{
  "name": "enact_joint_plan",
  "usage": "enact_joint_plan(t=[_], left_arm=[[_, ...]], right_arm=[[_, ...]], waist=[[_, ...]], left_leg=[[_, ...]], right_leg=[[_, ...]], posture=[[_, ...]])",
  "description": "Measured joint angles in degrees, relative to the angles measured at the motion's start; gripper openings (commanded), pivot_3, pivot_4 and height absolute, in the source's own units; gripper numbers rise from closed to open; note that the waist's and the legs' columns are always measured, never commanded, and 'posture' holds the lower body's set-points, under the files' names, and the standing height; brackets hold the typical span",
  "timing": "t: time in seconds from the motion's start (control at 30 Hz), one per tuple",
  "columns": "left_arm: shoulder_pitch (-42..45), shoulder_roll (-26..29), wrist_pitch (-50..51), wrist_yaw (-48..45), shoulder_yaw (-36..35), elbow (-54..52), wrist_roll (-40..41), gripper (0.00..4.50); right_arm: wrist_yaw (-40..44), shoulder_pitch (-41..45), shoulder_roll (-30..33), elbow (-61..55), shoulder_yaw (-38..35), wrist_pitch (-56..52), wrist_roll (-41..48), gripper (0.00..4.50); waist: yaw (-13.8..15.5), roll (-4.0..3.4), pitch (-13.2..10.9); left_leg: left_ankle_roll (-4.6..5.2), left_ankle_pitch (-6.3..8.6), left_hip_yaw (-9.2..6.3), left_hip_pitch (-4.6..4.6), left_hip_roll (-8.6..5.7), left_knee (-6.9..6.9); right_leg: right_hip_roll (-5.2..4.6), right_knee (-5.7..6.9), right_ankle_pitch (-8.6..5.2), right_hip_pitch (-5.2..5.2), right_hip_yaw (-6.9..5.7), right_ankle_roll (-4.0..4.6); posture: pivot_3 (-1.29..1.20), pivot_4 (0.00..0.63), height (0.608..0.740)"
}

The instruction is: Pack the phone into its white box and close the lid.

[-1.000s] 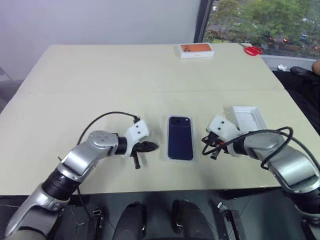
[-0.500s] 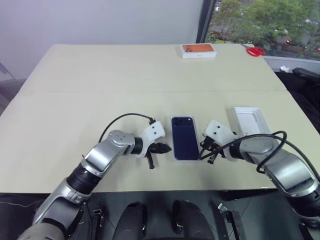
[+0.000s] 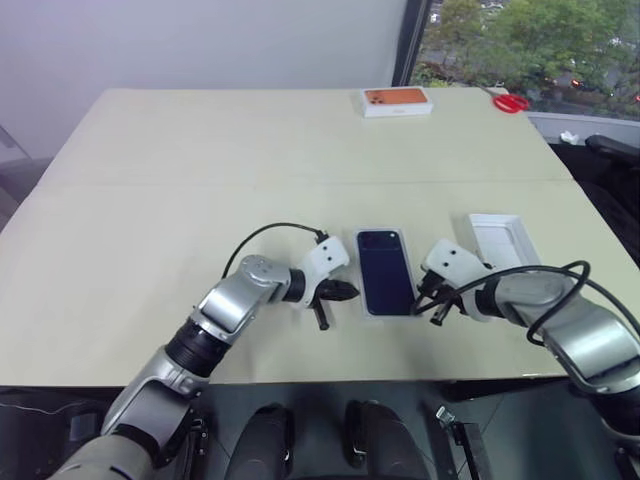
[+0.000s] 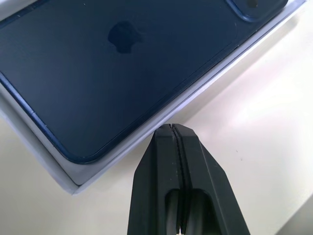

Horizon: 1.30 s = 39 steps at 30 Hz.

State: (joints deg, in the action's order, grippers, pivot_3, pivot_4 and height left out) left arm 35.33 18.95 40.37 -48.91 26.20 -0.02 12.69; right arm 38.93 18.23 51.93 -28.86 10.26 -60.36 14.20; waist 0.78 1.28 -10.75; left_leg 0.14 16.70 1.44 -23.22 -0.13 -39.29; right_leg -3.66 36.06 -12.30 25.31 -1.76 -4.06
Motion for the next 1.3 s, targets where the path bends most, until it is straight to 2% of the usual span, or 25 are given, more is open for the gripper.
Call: enact_joint_plan(t=[0.33,0.5,0.67,0.8,0.97,1.1,1.3], left_arm=[[0.2,-0.9,-0.2,-0.7,-0.1,0.0,-1.0,0.03],[0.4,-0.4,-0.2,-1.1,-0.6,-0.1,-0.8,0.03],[-1.3,2.5,-0.7,-2.3,-5.8,-3.9,1.8,0.00],[-4.0,7.0,-3.9,-6.0,-10.8,-7.7,4.8,0.00],[-5.5,10.6,-9.7,-11.4,-11.8,-8.9,5.7,0.00],[-5.6,13.3,-12.7,-16.2,-11.9,-9.2,6.9,0.00],[-5.9,13.3,-14.9,-17.3,-12.0,-9.6,7.3,0.00]], right_arm=[[0.3,-0.1,0.7,1.2,-0.3,0.9,-0.2,0.00],[1.0,-0.1,2.9,1.2,-3.1,1.1,-0.3,0.00],[1.4,2.0,3.4,1.8,-12.0,-5.3,2.9,2.29],[-4.1,8.9,0.5,6.9,-16.9,-16.8,2.8,2.29],[-9.1,15.1,-5.0,14.3,-17.3,-27.7,2.8,2.29],[-11.6,17.8,-5.8,19.2,-16.8,-31.5,2.8,2.29],[-13.9,17.7,-5.8,22.3,-15.3,-31.8,3.3,2.29]], waist=[[0.0,0.00,0.0],[0.0,0.00,0.0],[-0.2,-0.02,0.0],[-0.3,-0.07,0.0],[0.1,-0.10,0.0],[0.0,-0.10,0.1],[-0.2,-0.11,0.1]], left_leg=[[0.00,0.00,0.00,0.00,0.00,0.00],[0.00,0.00,0.00,0.00,0.00,-0.01],[0.00,0.00,0.00,0.05,0.05,0.00],[-0.01,0.00,0.00,0.08,0.08,0.01],[-0.01,0.00,0.01,0.01,0.02,0.01],[0.00,0.00,0.04,0.00,-0.02,0.00],[0.01,0.00,0.04,0.01,-0.01,0.00]], right_leg=[[0.00,0.01,0.00,0.00,0.00,0.00],[-0.01,0.01,0.00,0.00,0.00,0.00],[0.02,0.07,0.01,0.01,0.01,0.00],[0.01,0.10,0.01,0.00,0.03,0.02],[-0.04,0.08,0.01,0.01,0.03,0.03],[-0.08,0.05,0.01,0.01,0.01,0.03],[-0.04,0.07,0.02,0.01,0.01,0.01]], posture=[[0.00,0.150,0.740],[0.00,0.150,0.740],[0.00,0.150,0.740],[0.00,0.150,0.740],[0.00,0.150,0.740],[0.00,0.150,0.740],[0.00,0.150,0.740]])
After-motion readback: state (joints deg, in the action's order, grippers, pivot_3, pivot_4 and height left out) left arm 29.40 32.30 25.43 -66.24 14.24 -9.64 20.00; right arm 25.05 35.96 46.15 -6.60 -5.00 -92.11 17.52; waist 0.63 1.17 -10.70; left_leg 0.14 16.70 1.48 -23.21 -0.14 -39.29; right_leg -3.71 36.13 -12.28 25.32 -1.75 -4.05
